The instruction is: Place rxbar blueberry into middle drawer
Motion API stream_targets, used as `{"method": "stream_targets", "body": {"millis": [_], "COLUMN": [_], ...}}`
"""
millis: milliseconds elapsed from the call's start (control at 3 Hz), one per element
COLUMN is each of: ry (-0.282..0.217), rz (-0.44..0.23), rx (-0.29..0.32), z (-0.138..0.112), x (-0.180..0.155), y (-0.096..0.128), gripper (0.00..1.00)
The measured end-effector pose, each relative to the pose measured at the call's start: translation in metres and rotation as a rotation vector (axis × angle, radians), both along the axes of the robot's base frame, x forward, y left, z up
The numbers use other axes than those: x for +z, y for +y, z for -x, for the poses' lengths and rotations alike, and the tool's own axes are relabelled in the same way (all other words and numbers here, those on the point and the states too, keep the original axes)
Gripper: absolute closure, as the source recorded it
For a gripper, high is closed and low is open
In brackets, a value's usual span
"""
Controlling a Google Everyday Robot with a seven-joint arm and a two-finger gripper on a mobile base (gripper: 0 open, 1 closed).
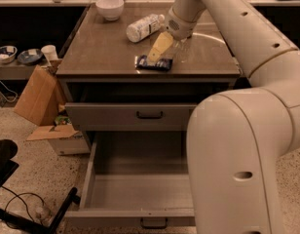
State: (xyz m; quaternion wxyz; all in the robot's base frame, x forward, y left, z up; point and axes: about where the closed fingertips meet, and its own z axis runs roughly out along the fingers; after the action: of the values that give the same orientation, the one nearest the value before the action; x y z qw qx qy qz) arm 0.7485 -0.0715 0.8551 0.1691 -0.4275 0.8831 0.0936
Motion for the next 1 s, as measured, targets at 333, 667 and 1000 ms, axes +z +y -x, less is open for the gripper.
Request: {"method": "stream_targets", "body": {"millis": [333,667,1000], "ry": [-0.006,-0.004,-0.016], "rz": [-0.017,-0.016,0.026], "rx": [0.086,0.097,0.069], "z": [0.0043,0.0047,0.0018], "x": [-0.0172,-0.0206,-0.025], "y": [0.009,0.0108,0.0095], "gripper": [0.0,0.0,0.15]}}
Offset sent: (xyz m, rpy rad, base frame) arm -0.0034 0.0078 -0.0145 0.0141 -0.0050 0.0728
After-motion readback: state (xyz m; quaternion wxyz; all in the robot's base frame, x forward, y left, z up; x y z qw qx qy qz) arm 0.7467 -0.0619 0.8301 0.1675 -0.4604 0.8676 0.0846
